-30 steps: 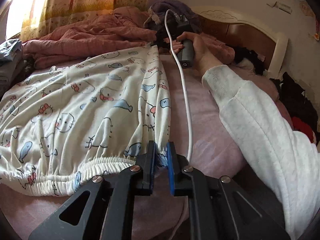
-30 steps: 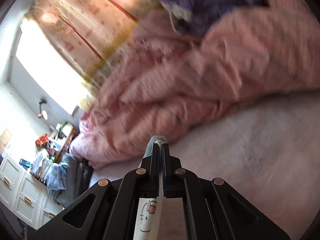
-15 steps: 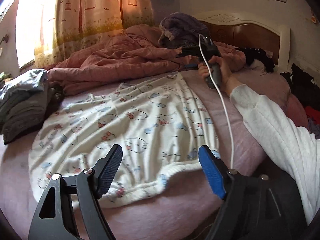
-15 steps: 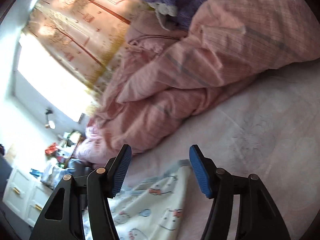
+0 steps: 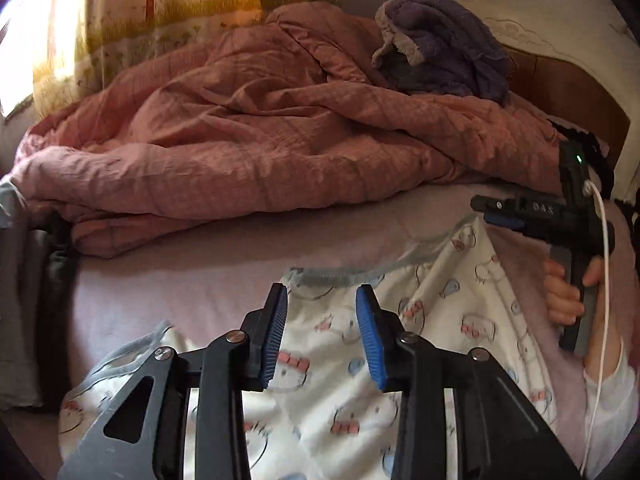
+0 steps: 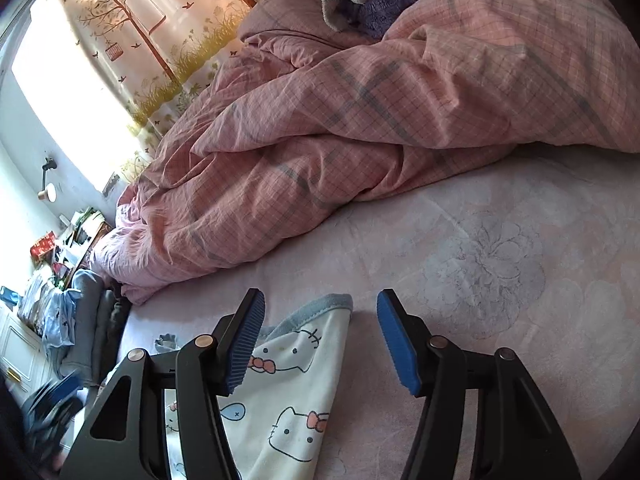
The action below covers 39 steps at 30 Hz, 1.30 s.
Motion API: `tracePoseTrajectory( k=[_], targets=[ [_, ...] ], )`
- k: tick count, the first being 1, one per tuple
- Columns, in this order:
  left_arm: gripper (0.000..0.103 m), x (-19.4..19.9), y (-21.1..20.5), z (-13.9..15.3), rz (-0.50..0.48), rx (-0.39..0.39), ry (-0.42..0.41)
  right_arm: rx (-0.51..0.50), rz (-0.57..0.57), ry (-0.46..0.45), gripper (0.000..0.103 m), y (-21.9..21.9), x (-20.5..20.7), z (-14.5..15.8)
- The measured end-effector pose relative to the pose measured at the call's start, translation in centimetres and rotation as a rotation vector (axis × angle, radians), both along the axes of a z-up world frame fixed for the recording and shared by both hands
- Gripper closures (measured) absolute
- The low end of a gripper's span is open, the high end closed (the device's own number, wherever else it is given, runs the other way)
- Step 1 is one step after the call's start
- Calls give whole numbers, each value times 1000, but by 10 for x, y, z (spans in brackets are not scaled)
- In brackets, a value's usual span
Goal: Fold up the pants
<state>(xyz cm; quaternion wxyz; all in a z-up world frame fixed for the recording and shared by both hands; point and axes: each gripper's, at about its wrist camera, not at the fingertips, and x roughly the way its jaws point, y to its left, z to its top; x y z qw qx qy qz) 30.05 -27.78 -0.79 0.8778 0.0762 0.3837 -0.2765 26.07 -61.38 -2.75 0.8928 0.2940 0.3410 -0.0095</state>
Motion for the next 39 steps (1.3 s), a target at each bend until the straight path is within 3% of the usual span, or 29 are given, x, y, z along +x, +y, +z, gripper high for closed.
tracePoseTrajectory(
  k=[2,6,9,13,14,15,16,22,25,27,31,36,39],
  targets=[
    [68,25,-6,-8,23,-48,71,6,-9,-1,42,2,10,-8],
    [68,49,-9,-27,89,-36,150,29,-1,-11,42,3,14,-8],
    [68,59,-4,-42,76,-83,239,20,9,-8,42,5,15,-6],
    [69,63,-8,-51,86,-46,260,4,7,18,42,7,16,-6],
    [72,64,-9,-52,103,-35,265,6,7,24,42,7,16,-6],
    [96,64,-9,-53,110,-36,273,7,6,27,42,6,16,-7],
    [96,65,-10,-54,105,-33,280,9,7,30,42,6,16,-8],
    [97,54,-18,-17,127,49,103,7,34,41,42,8,19,-13],
    [97,61,-13,-3,172,34,80,12,52,49,42,9,23,-17],
    [97,70,-9,-3,203,71,64,38,61,53,42,8,25,-22],
    [97,87,-2,-14,283,124,64,40,77,54,43,13,29,-26],
    [97,103,12,-29,321,98,114,54,101,51,43,17,35,-28],
    [97,102,12,-38,319,133,104,163,211,68,65,26,45,-39]
  ],
)
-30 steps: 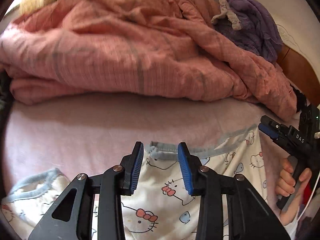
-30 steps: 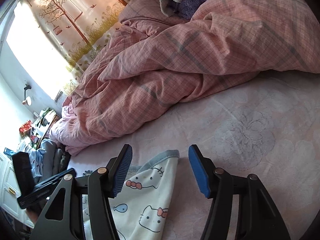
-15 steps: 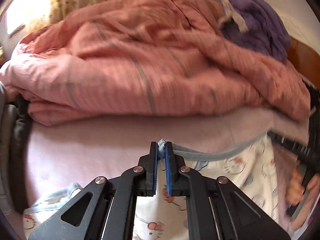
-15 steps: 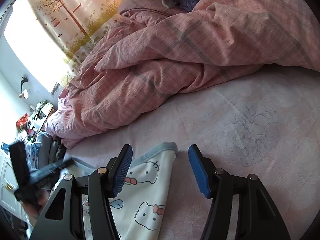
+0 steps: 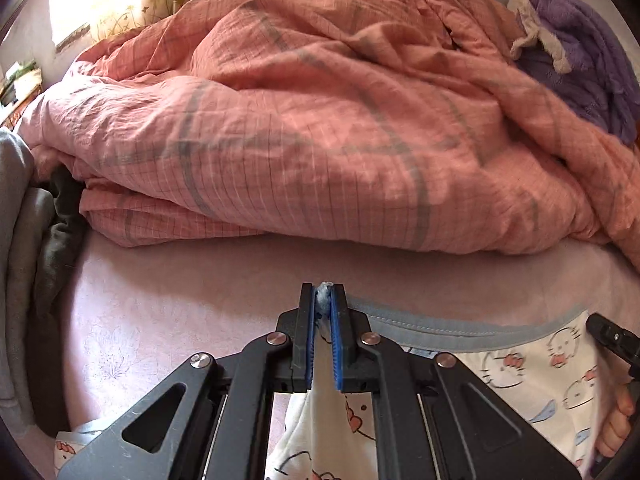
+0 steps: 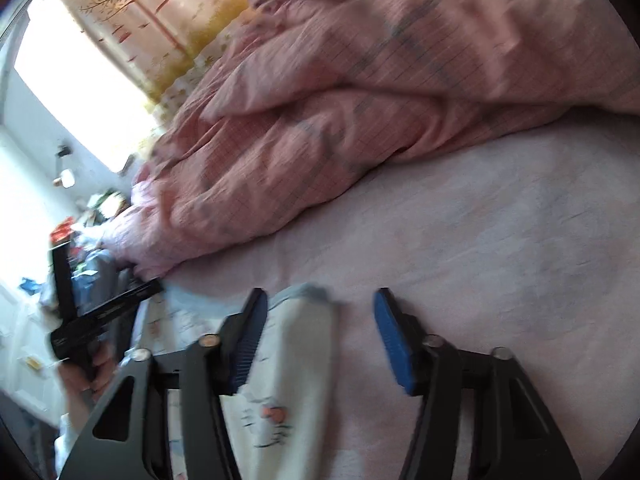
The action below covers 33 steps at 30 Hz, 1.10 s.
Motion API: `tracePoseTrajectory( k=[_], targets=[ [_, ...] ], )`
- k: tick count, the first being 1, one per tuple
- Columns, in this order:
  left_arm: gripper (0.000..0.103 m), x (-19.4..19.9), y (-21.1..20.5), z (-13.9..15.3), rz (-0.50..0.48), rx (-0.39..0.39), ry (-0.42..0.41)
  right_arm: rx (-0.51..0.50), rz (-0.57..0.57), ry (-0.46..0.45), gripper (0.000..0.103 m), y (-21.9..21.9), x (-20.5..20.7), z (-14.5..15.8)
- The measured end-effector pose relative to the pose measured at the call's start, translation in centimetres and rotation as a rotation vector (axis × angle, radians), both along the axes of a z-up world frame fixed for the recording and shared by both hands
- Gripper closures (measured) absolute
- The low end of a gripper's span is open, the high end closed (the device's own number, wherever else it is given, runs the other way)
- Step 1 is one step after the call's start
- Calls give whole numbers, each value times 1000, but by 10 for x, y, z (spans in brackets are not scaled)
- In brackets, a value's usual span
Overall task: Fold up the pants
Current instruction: 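Hold the waistband with both grippers and fold it over toward the cuffs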
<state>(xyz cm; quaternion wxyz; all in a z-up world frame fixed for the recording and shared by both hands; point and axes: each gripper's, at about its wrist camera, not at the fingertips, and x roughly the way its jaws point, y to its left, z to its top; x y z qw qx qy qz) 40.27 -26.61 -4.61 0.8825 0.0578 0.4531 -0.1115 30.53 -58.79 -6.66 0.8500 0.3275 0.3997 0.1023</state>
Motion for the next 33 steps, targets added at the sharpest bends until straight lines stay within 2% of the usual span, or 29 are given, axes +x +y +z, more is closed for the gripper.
tracePoseTrajectory(
  k=[1,3,4,5,7,10,12,14,16,17,19,20,22,23,25,31,33],
  targets=[
    [97,-1,0,-1,1,11,-4,3,26,14,73,5,4,-4],
    [97,-2,-1,-4,1,19,-6,-90,-1,40,89,12,9,-6],
    [97,-2,-2,-3,2,17,-8,-104,-18,41,97,12,9,-5],
    [97,-3,-2,-1,-4,9,-12,-101,-29,25,101,11,7,-3],
    [97,-6,1,6,-46,-45,-20,-136,-79,-65,102,8,-7,15],
    [97,-18,3,30,-102,-122,-94,-229,-139,-274,102,10,-40,57],
    [97,-25,2,43,-127,-124,-146,-218,-179,-367,102,8,-56,76],
    [97,-17,-4,44,-111,-94,-140,-268,-222,-316,102,9,-51,79],
    [97,-4,-10,32,-72,-44,-113,-337,-246,-220,101,11,-33,62],
    [97,4,-14,24,-51,-1,-102,-366,-256,-146,101,10,-22,49],
    [97,18,-17,3,-9,73,-83,-422,-268,41,92,4,0,20],
    [97,24,-17,-9,1,82,-57,-401,-270,96,92,-1,6,9],
    [97,25,-12,-25,-9,65,-47,-320,-278,52,89,-9,1,12],
    [97,22,-10,-23,-12,47,-61,-278,-277,27,73,-13,-3,13],
    [97,23,-7,-18,-9,23,-47,-194,-271,-3,52,-20,-5,12],
    [96,19,-4,-15,-11,37,-55,-21,-238,-38,53,-31,8,-2],
    [96,17,-4,-16,-11,30,-61,41,-148,-56,56,-23,20,-3]
  ],
)
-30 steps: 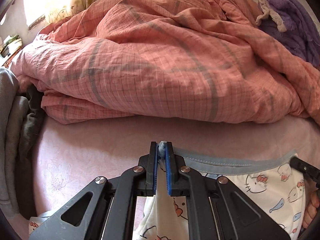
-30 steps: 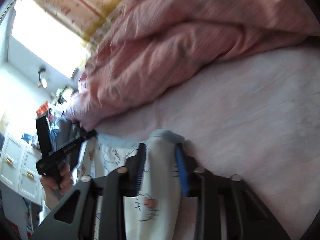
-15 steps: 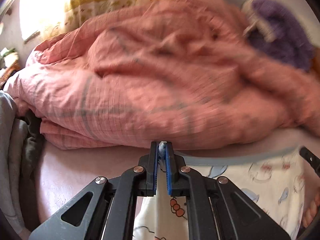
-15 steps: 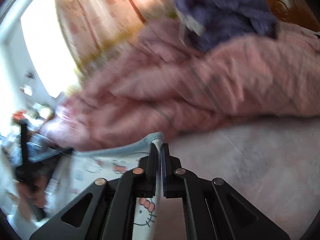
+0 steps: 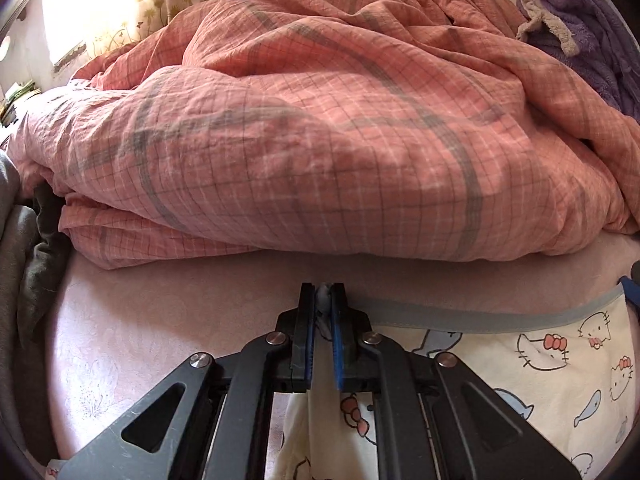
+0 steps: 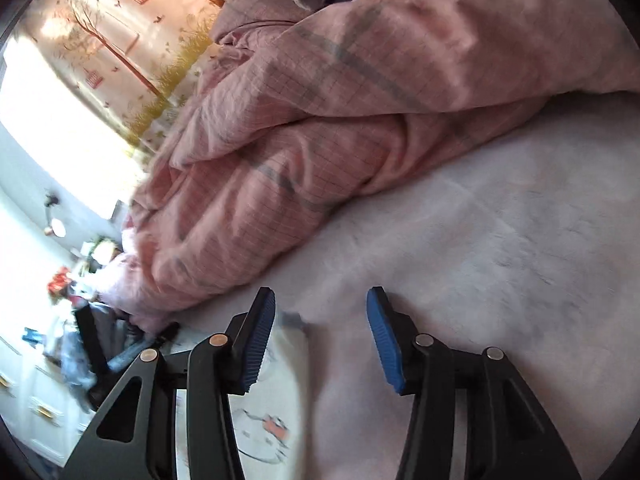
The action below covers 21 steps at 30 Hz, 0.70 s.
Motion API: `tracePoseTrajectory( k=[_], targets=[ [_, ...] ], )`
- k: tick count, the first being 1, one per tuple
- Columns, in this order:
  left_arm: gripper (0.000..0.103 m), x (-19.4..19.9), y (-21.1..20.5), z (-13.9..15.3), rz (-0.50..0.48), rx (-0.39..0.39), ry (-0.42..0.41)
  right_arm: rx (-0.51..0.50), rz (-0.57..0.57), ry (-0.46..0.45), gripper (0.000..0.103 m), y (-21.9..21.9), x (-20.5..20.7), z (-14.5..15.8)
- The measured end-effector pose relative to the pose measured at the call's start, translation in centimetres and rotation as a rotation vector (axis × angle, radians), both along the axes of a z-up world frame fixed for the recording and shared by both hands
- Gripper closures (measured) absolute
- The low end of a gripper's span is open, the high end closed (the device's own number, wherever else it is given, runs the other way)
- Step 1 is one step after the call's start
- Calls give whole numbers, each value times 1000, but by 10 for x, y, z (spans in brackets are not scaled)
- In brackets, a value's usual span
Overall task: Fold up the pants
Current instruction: 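Hold the waistband with both grippers and fold it over toward the cuffs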
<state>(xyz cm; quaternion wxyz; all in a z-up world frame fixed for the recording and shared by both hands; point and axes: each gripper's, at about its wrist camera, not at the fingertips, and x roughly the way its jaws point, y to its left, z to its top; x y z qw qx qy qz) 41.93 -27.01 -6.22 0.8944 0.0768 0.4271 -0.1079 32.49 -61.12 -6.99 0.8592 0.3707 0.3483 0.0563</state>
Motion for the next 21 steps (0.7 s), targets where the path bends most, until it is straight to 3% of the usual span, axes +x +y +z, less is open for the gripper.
tracePoseTrajectory(
  k=[2,3,4,7,11,13,15,16,18,21],
  targets=[
    [96,1,4,-2,1,-30,9,13,84,30,77,11,7,-6],
    [96,1,7,-1,1,-49,13,-32,97,46,81,17,8,-6],
    [96,2,9,-1,2,-67,16,-71,92,62,95,21,9,-5],
    [96,2,14,0,-1,-105,12,-144,27,45,98,26,3,3],
    [96,-13,16,11,-53,-171,-46,-319,-57,-183,99,42,-32,52],
    [96,-12,11,11,-51,-139,-64,-407,-80,-219,99,52,-37,63],
    [96,-2,8,1,-18,-113,-25,-447,-92,-114,99,52,-21,50],
    [96,1,6,-5,5,-101,6,-446,-86,-17,99,50,-6,32],
    [96,2,6,-5,11,-119,2,-389,-66,152,99,42,19,2],
    [95,0,0,-3,8,-88,-7,-350,-93,104,99,34,10,10]
  ],
)
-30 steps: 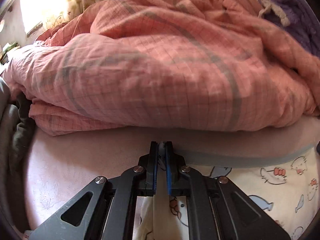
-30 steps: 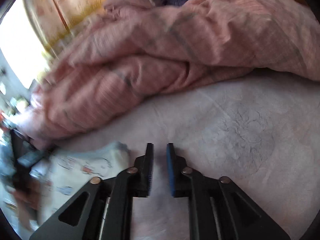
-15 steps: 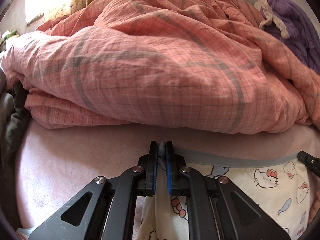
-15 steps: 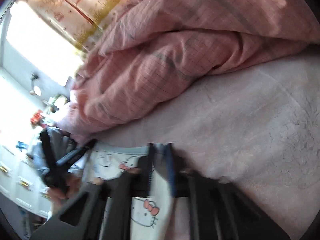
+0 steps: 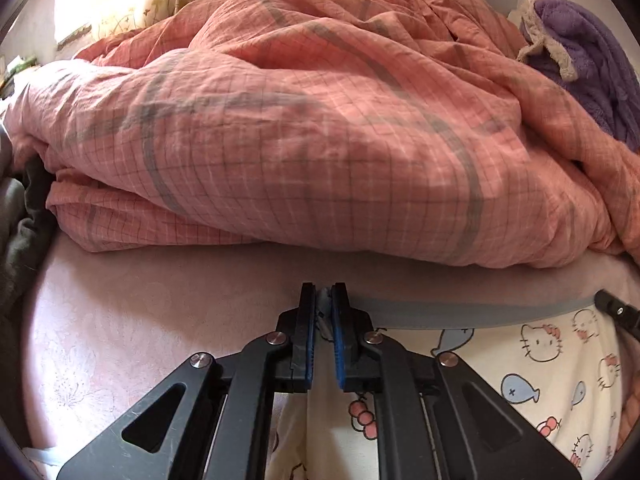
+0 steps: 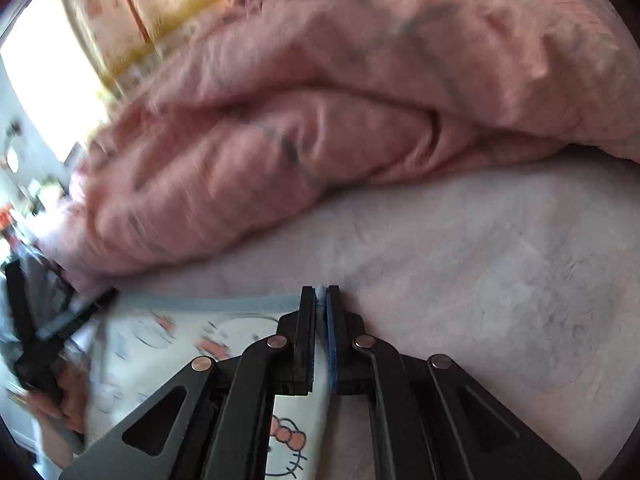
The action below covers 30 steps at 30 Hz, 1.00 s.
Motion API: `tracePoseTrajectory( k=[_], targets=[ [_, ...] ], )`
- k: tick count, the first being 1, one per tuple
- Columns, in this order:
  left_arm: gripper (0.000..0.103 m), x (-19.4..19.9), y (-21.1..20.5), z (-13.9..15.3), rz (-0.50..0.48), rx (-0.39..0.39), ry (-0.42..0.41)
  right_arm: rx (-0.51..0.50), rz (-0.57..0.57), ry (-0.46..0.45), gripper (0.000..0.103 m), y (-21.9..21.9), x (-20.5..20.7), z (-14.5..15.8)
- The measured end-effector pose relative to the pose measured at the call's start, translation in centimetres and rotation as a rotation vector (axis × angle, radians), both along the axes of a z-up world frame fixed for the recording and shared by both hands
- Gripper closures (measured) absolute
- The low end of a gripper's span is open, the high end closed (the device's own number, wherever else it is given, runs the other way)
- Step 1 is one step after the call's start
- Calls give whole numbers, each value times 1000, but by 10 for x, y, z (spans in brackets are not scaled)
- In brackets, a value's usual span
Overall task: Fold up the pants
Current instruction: 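Hold the waistband with both grippers and fold it over toward the cuffs, then open both grippers and lift them off the folded pants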
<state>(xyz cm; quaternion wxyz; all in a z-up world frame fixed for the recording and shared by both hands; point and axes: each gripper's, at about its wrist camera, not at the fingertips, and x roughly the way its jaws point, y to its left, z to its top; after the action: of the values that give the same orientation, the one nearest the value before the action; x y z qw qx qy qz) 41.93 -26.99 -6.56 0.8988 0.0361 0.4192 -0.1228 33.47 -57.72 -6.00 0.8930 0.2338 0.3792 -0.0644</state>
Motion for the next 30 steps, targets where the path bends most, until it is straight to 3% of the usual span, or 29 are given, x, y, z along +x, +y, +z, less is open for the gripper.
tracePoseTrajectory(
  k=[2,5,10,13,16,20,24,27,30],
  targets=[
    [93,-1,-2,3,-8,-4,-10,-1,-1,8,98,1,1,1],
    [64,-21,9,17,22,-39,-84,-19,-5,-48,98,2,-11,13],
    [67,-83,28,67,22,-67,-305,-162,-24,-225,88,11,-55,45],
    [64,-124,46,95,5,-42,-394,-158,-14,-310,88,25,-86,70],
    [56,-160,76,124,5,-6,-464,-148,30,-347,77,43,-119,87],
    [50,-215,128,157,51,29,-514,-190,98,-355,76,89,-155,101],
    [45,-285,184,169,66,-32,-545,-214,103,-360,76,125,-206,113],
    [45,-326,209,161,101,-30,-574,-247,40,-389,76,150,-255,124],
    [45,-355,224,145,124,-17,-573,-171,38,-423,76,166,-299,129]
  ],
)
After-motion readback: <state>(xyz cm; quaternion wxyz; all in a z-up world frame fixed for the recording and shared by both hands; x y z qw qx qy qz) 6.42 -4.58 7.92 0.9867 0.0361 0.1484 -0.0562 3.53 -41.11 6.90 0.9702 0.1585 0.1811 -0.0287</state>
